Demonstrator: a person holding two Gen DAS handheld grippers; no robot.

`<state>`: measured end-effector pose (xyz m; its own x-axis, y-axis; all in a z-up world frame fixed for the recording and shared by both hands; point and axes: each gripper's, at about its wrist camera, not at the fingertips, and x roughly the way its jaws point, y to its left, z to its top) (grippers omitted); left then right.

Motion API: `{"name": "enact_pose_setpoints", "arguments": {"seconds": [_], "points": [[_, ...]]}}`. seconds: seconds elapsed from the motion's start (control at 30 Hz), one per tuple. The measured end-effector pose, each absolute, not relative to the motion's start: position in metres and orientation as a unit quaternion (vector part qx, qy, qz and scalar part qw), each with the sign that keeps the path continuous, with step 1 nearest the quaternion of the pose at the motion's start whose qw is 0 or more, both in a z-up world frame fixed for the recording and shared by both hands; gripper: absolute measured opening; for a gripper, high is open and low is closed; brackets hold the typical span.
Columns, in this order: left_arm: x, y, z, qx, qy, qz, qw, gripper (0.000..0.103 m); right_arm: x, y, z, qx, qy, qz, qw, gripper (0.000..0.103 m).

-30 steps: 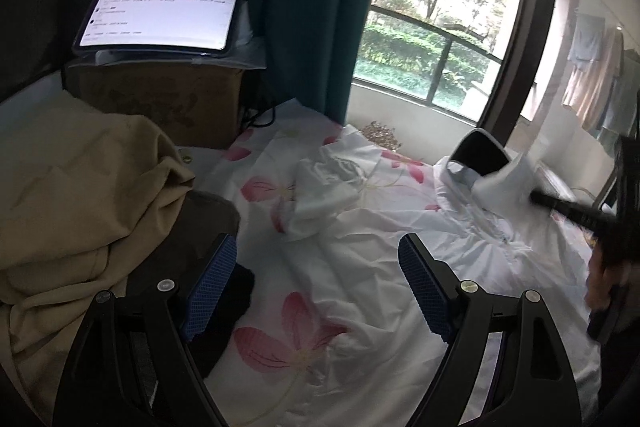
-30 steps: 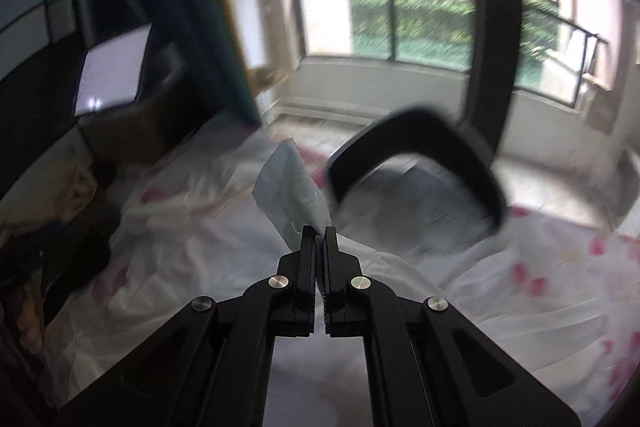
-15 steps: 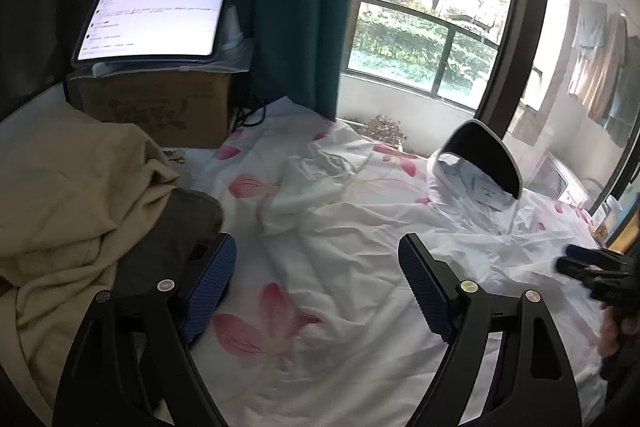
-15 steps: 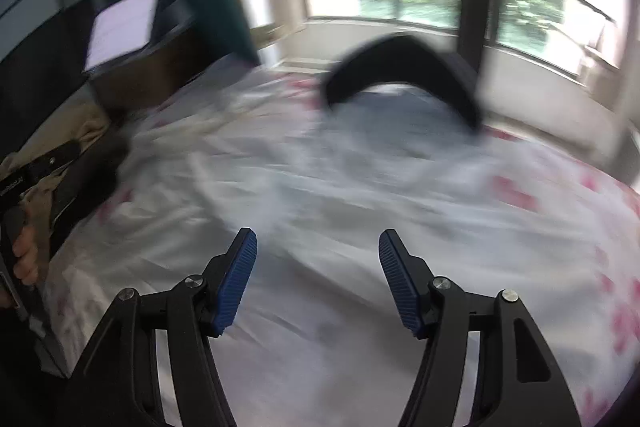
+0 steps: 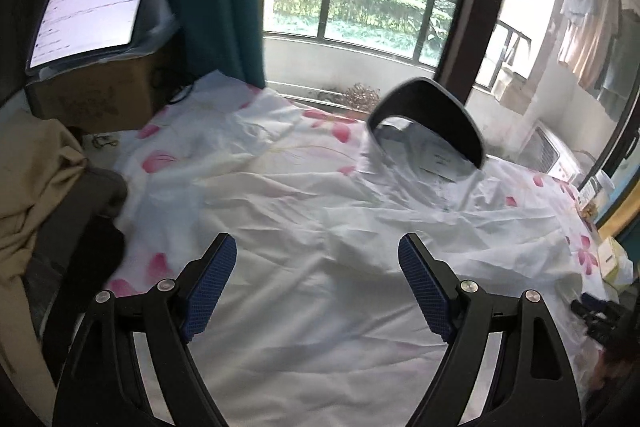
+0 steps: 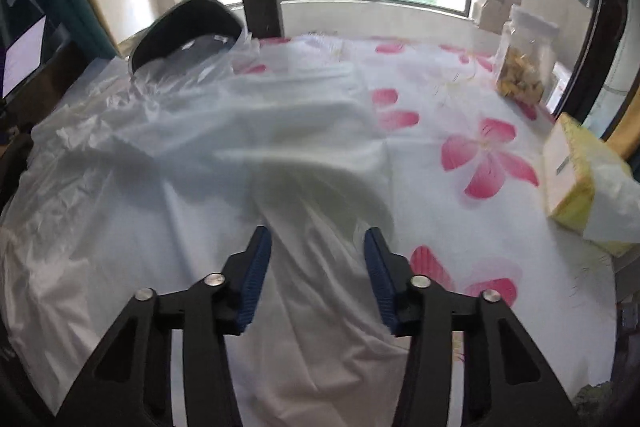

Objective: Fold large clothes

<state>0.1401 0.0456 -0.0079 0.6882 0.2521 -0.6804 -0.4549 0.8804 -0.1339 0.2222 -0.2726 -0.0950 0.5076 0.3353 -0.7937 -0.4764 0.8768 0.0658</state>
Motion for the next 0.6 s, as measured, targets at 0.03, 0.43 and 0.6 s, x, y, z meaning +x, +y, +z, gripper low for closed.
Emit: {"name": "enact_pose_setpoints", "arguments": {"seconds": [0.03,0.43,0.6], "points": [[0.143,0.036,-0.006,-0.145,0.344,0.193,0.907,0.086,0.222,-0.271,-0.099,-0.086,0.437,0.233,0.864,0.024],[0.153,0.013,-0.013,-0.122,0.368,0.210,0.897,0.086,0.224,-0.343,-0.087,-0.020,0.434,0.165,0.885,0.001],[0.162,0.026,-0.023,-0.126,0.377,0.189,0.898,0.086,0.221,-0.344,-0.078,-0.014,0.430,0.167,0.887,0.001]]}}
